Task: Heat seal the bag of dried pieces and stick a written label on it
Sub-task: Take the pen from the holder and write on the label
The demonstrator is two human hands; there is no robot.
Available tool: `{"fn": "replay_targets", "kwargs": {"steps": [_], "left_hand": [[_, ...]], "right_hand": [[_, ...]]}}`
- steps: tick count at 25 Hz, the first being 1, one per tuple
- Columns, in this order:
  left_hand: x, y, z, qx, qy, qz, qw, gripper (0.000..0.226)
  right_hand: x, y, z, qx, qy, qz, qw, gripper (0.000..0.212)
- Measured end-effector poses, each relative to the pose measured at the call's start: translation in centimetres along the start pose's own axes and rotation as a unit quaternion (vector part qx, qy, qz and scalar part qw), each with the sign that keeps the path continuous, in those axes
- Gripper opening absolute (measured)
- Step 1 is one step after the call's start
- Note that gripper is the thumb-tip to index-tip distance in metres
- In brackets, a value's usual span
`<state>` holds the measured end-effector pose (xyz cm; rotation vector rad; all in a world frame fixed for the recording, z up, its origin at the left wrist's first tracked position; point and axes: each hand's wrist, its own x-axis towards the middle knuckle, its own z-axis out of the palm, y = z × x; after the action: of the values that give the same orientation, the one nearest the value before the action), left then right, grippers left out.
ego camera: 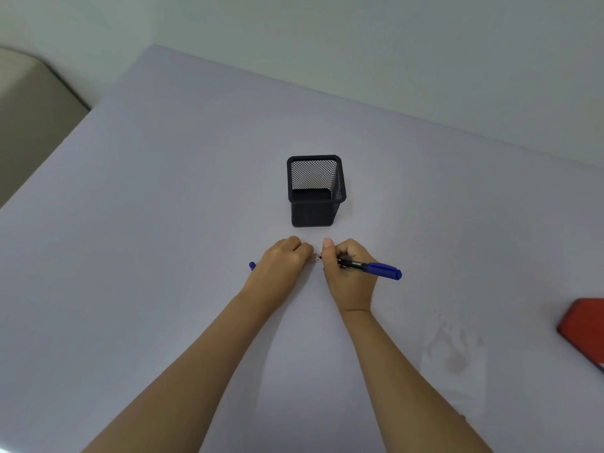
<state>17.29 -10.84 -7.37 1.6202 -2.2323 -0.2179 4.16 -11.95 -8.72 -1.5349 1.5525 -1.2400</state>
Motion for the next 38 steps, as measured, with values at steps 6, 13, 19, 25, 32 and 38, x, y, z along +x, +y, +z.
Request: {"fn": "replay_targets", "kwargs": {"steps": [6, 13, 19, 25, 32, 38], "left_hand": [[-0.7, 0.1, 0.3, -0.029, 0.029, -0.02, 0.999, 0.022], [-3.3, 0.5, 0.7, -0.046, 0.084, -0.054, 0.994, 0.032], [-3.9, 0.1, 1.7, -0.031, 0.067, -0.057, 0.996, 0.033], [-4.0, 0.0, 1.8, -0.037, 0.07, -0.058, 0.995, 0.034], [-3.9, 0.0, 1.8, -0.046, 0.067, -0.063, 0.995, 0.034], [-3.8, 0.0, 1.8, -0.043, 0.065, -0.066, 0.995, 0.034]], "right_hand": [[0.1, 0.0, 0.2, 0.008, -0.01, -0.005, 1.0, 0.036], [0.2, 0.2, 0.2, 0.005, -0.029, 0.003, 1.0, 0.039], [0.2, 0.1, 0.3, -0.011, -0.052, 0.01, 0.999, 0.04], [0.3, -0.1, 0.4, -0.007, -0.06, 0.03, 0.998, 0.031], [0.2, 0.0, 0.5, 0.006, -0.065, 0.034, 0.997, 0.029], [0.3, 0.0, 0.5, 0.0, -0.06, 0.036, 0.998, 0.029]]}}
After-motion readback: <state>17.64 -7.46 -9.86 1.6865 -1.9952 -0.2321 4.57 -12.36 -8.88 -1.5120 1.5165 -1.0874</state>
